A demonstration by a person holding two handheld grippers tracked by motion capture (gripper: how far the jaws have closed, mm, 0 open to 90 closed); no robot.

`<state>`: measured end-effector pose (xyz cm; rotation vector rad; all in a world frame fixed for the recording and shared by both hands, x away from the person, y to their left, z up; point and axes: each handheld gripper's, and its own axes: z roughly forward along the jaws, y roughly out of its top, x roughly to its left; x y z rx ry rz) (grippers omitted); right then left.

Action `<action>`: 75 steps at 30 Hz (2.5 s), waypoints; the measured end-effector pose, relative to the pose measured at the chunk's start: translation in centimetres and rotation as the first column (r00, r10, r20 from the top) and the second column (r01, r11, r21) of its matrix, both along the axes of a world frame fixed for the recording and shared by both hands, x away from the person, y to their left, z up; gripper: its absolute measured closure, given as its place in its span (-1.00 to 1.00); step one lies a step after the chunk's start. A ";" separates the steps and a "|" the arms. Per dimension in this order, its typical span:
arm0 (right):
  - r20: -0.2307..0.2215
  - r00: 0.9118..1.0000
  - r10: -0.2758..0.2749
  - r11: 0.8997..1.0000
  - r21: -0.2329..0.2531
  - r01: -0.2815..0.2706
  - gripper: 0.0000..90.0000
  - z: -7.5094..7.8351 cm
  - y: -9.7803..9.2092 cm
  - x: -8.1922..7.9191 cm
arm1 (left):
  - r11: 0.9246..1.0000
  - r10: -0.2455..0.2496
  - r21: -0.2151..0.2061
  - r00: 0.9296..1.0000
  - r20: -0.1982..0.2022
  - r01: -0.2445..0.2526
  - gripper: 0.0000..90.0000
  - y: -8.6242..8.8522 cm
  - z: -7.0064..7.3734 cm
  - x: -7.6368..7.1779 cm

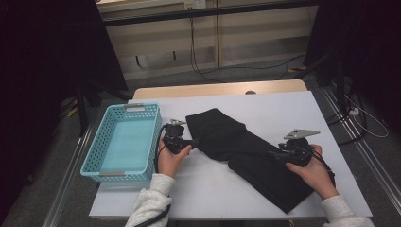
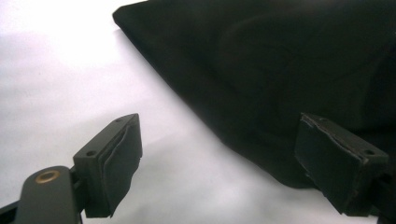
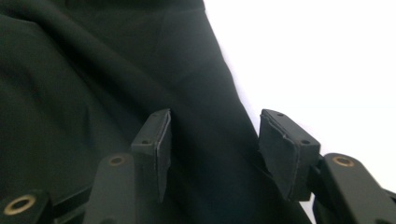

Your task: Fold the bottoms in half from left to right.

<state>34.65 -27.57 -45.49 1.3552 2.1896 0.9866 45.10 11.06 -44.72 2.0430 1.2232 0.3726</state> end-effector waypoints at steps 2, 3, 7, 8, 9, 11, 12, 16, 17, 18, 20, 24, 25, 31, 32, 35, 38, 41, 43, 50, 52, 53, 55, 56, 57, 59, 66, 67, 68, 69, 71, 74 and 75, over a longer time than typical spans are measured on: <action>0.007 1.000 -0.002 1.000 0.013 0.002 -0.05 0.1 -0.3 -0.3 | 1.000 0.014 0.000 1.000 -0.010 -0.014 -0.59 0.1 -0.1 0.6; 0.008 1.000 -0.002 1.000 0.019 0.002 -0.06 0.1 -0.4 -0.4 | 1.000 0.026 -0.007 1.000 -0.012 -0.026 -0.55 0.0 -0.3 0.9; 0.010 1.000 -0.004 1.000 0.022 0.003 -0.07 0.3 -0.9 -1.0 | 0.999 0.029 -0.023 0.999 -0.038 -0.029 -0.38 -0.4 -0.9 2.2; 0.010 1.000 -0.002 1.000 0.021 0.002 -0.07 0.3 -1.0 -1.1 | 0.999 0.036 -0.018 0.998 -0.043 -0.037 -0.35 -0.6 -1.0 2.5; 0.009 1.000 0.000 1.000 0.023 -0.001 -0.07 0.3 -1.0 -1.2 | 0.998 0.048 -0.026 0.998 -0.040 -0.049 -0.33 -0.8 -1.0 2.7; 0.010 1.000 0.000 1.000 0.022 0.000 -0.07 0.2 -1.1 -1.3 | 0.998 0.054 -0.014 0.997 -0.049 -0.055 -0.16 -1.2 -0.9 2.9; 0.008 1.000 0.002 1.000 0.022 -0.002 -0.07 0.2 -1.1 -1.4 | 0.999 0.047 -0.015 0.997 -0.057 -0.048 0.03 -1.3 -0.8 3.0; 0.015 1.000 0.007 1.000 0.020 -0.007 -0.07 0.3 -1.3 -1.6 | 0.997 0.042 -0.055 0.993 -0.106 -0.048 0.63 -1.6 -0.7 3.3; 0.015 1.000 0.003 1.000 0.019 -0.003 -0.07 0.3 -1.4 -1.7 | 0.996 0.040 -0.074 0.992 -0.122 -0.049 0.77 -1.6 -0.7 3.4; 0.014 1.000 0.000 1.000 0.020 -0.001 -0.07 0.3 -1.5 -1.8 | 0.995 0.047 -0.077 0.991 -0.129 -0.057 0.83 -1.6 -0.7 3.4; 0.016 1.000 0.000 1.000 0.017 0.000 -0.07 0.3 -1.7 -1.9 | 0.995 0.048 -0.075 0.990 -0.135 -0.058 0.86 -1.7 -0.5 3.6; 0.017 1.000 -0.014 1.000 0.022 0.013 -0.06 0.6 -2.2 -2.1 | 0.992 0.085 -0.090 0.992 -0.098 -0.094 0.88 -0.8 0.1 4.0; 0.019 1.000 -0.019 0.999 0.026 0.019 -0.06 0.6 -2.4 -2.2 | 0.990 0.096 -0.093 0.991 -0.090 -0.104 0.88 -0.5 0.3 4.1; 0.009 0.999 -0.052 0.998 0.032 0.052 -0.02 0.7 -3.6 -2.8 | 0.984 0.146 -0.094 0.988 -0.054 -0.150 0.88 1.1 1.1 4.6; 0.007 0.998 -0.055 0.998 0.032 0.055 0.02 0.6 -3.9 -2.8 | 0.983 0.152 -0.100 0.987 -0.054 -0.157 0.88 1.2 1.0 4.6; -0.018 0.998 -0.068 0.997 0.034 0.069 0.12 0.5 -4.4 -3.0 | 0.982 0.155 -0.100 0.987 -0.047 -0.159 0.88 1.4 1.0 4.5; -0.049 0.996 -0.074 0.997 0.019 0.075 0.18 0.1 -4.6 -3.1 | 0.982 0.155 -0.105 0.987 -0.041 -0.158 0.88 1.4 1.1 4.4; -0.073 0.995 -0.069 0.998 -0.005 0.068 0.34 -0.4 -4.7 -3.0 | 0.983 0.146 -0.106 0.989 -0.034 -0.149 0.88 1.5 1.3 4.3; -0.079 0.995 -0.061 0.998 0.011 0.062 0.92 -0.4 -4.9 -3.1 | 0.984 0.142 -0.108 0.989 -0.029 -0.145 0.88 1.5 1.4 4.1; -0.085 0.994 -0.071 0.997 -0.001 0.071 0.98 0.1 -6.6 -2.9 | 0.984 0.119 -0.132 0.993 -0.027 -0.121 0.88 1.3 0.8 3.1; -0.058 0.994 -0.094 0.996 -0.002 0.094 0.93 0.1 -7.1 -2.9 | 0.984 0.110 -0.135 0.994 -0.025 -0.112 0.88 1.3 0.6 2.8; -0.054 0.995 -0.080 0.997 0.003 0.080 0.77 0.0 -7.1 -2.9 | 0.986 0.109 -0.127 0.994 -0.019 -0.110 0.87 1.3 0.6 2.7; -0.045 0.994 -0.096 0.995 -0.005 0.096 0.49 0.0 -6.7 -2.8 | 0.987 0.108 -0.120 0.994 -0.010 -0.109 0.84 1.3 0.4 2.6; -0.040 0.996 -0.084 0.996 0.003 0.084 0.44 0.1 -6.4 -2.8 | 0.988 0.110 -0.110 0.994 -0.002 -0.109 0.77 1.3 0.4 2.6; -0.028 0.996 -0.080 0.997 0.013 0.080 0.31 0.2 -6.1 -2.8 | 0.988 0.109 -0.105 0.994 -0.010 -0.109 0.59 1.3 0.4 2.7; -0.014 0.998 -0.058 0.998 -0.003 0.058 0.20 0.4 -5.1 -2.7 | 0.988 0.100 -0.113 0.995 -0.024 -0.102 0.33 1.4 0.5 2.6; 0.016 0.999 0.048 0.998 0.027 -0.049 -0.08 1.1 -0.5 -2.4 | 0.996 0.067 -0.050 0.998 -0.012 -0.067 -0.48 0.9 0.7 1.4; 0.012 0.998 0.058 0.998 0.031 -0.059 -0.11 1.0 0.2 -2.4 | 0.997 0.056 -0.047 0.998 -0.020 -0.056 -0.53 0.8 0.6 1.2; 0.009 0.998 0.068 0.997 0.029 -0.068 -0.13 1.0 0.8 -2.4 | 0.998 0.046 -0.044 0.999 -0.021 -0.047 -0.55 0.7 0.5 1.0; 0.002 0.997 0.082 0.996 0.031 -0.082 -0.13 0.9 1.4 -2.3 | 0.999 0.032 -0.027 0.999 -0.017 -0.032 -0.55 0.6 0.4 0.9; -0.006 0.996 0.092 0.995 0.044 -0.092 -0.15 0.7 2.3 -2.2 | 0.999 0.028 -0.031 0.999 -0.015 -0.028 -0.56 0.6 0.5 0.6; -0.004 0.993 0.121 0.992 0.049 -0.120 -0.14 0.4 3.6 -2.1 | 0.999 0.010 -0.030 1.000 -0.014 -0.010 -0.63 0.6 0.8 0.2; -0.003 0.991 0.132 0.990 0.049 -0.131 -0.15 0.3 3.9 -2.1 | 1.000 0.010 -0.025 1.000 -0.013 -0.010 -0.63 0.7 0.9 0.1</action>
